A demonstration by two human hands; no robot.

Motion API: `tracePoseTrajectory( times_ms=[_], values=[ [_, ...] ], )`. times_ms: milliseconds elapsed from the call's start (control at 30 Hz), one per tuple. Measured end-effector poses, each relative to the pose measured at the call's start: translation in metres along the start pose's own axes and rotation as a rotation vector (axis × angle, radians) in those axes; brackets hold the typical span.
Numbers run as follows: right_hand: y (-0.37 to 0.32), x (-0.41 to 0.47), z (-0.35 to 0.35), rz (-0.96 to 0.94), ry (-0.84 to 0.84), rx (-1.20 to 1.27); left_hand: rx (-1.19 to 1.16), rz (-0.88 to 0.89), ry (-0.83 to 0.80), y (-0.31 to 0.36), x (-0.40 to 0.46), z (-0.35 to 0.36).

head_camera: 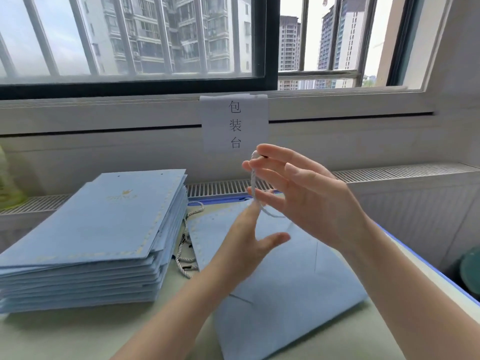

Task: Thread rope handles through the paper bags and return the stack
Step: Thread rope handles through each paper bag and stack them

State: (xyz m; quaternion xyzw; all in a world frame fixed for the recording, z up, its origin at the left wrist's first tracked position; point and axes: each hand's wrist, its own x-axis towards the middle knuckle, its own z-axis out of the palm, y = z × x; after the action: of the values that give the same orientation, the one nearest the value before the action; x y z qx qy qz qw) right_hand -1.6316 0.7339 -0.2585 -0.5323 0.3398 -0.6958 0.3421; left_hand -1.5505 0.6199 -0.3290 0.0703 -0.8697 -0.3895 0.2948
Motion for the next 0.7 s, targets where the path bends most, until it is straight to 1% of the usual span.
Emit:
tracePoseTrajectory(
  times_ms=[67,133,200,267,300,367,400,467,533,567,633,700],
  values=[
    [0.002,0.000,0.003,0.036,-0.060,0.048,-0.046,0.055,-0.039,0.000,-0.001,0.006],
    [0.000,0.000,0.002,0.035,-0.005,0.112,-0.124,0.031,-0.008,-0.002,-0.003,0.007],
    [-0.004,0.002,-0.006,-0.003,0.166,0.239,-0.251,-0.039,0.023,-0.004,-0.002,0.002],
    [-0.007,0.005,-0.023,-0.064,0.429,0.334,-0.327,-0.084,0.103,-0.006,-0.001,-0.005],
    [-0.007,0.006,-0.032,-0.084,0.578,0.300,-0.358,-0.101,0.150,-0.007,0.001,-0.009],
    [-0.003,0.005,-0.051,-0.087,0.825,0.111,-0.382,-0.117,0.221,-0.007,0.003,-0.018],
    [0.000,0.003,-0.058,-0.059,0.906,-0.012,-0.385,-0.129,0.241,-0.006,0.004,-0.021],
    [0.010,0.001,-0.069,0.044,0.979,-0.268,-0.374,-0.178,0.257,-0.006,0.007,-0.026],
    [0.019,0.000,-0.072,0.122,0.972,-0.447,-0.288,-0.238,0.266,-0.013,0.009,-0.029],
    [0.022,0.000,-0.072,0.128,0.959,-0.531,-0.191,-0.252,0.276,-0.018,0.009,-0.030],
    [0.027,0.001,-0.070,0.110,0.928,-0.778,0.148,-0.267,0.284,-0.028,0.008,-0.032],
    [0.030,0.001,-0.066,0.099,0.865,-0.958,0.511,-0.305,0.212,-0.031,0.004,-0.033]
  ],
)
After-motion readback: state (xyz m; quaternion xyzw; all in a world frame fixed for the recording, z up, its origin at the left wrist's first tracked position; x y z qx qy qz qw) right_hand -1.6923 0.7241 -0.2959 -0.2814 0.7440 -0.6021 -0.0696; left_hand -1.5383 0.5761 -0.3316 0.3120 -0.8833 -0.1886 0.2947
